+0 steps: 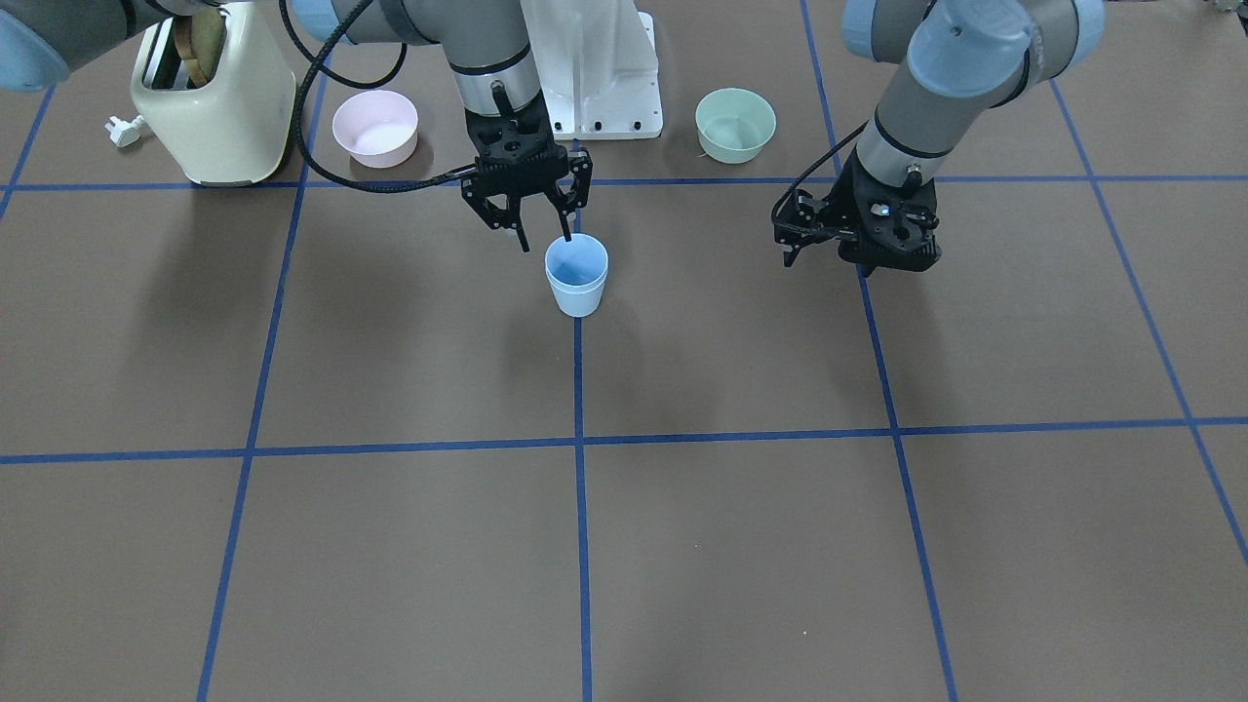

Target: Stack blue cups with both arms

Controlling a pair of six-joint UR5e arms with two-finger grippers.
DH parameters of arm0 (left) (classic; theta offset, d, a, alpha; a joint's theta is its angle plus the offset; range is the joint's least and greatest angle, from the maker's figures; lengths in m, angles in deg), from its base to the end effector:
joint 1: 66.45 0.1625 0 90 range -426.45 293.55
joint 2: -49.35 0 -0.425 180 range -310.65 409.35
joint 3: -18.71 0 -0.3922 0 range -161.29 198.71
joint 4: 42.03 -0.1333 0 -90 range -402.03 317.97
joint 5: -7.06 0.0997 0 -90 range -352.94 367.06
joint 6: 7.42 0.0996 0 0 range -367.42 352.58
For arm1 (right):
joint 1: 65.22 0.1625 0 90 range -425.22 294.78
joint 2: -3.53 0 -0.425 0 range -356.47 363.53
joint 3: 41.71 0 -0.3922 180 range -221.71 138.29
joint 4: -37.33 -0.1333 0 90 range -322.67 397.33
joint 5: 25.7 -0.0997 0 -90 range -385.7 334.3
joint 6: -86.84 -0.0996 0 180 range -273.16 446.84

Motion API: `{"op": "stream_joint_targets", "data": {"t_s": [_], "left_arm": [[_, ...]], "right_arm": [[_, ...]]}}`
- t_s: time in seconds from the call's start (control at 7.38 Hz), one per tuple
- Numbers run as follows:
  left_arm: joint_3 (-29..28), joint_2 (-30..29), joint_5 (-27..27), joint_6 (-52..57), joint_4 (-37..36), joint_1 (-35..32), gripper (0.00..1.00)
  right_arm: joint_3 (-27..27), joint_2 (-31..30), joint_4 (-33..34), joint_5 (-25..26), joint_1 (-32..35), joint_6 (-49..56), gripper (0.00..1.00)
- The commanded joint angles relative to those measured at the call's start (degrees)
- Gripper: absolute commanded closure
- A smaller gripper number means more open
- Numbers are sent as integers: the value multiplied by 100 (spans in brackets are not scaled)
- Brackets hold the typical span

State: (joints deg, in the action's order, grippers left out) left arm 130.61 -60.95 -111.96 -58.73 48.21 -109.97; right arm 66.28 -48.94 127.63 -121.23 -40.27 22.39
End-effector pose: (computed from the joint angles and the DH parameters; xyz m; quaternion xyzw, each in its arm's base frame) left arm 0.3551 -0.4544 0.2946 0.0544 0.4176 0.0526 0.9055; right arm -0.5093 -0.3734 0.1509 0.1588 -0.4369 -0.0270 0.8850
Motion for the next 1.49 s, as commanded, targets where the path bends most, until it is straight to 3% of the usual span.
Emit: {"op": "stream_joint_targets", "data": {"t_s": [0.0,0.14,0.27,0.54,0.81,1.08,1.36], "left_arm": [[16,0,-7,42,-16,-25,3],[8,0,-7,51,-16,-68,3],[8,35,-7,173,-50,-165,3],[-1,349,-225,1548,-217,-698,3],[-245,746,-717,3321,-366,-1760,3],[-667,984,-745,4790,-385,-2613,3],[-1194,993,-928,5699,-376,-3187,3]], "right_arm": [[-6,0,14,-341,359,2,0],[12,-52,-12,-692,605,11,0],[-6,-87,14,-686,886,29,0],[-14,-323,14,-826,1501,623,0],[47,-1104,66,-1789,2343,1659,0],[47,-1755,67,-2056,2907,2512,0],[29,-2431,23,-2835,3836,3573,0]]}}
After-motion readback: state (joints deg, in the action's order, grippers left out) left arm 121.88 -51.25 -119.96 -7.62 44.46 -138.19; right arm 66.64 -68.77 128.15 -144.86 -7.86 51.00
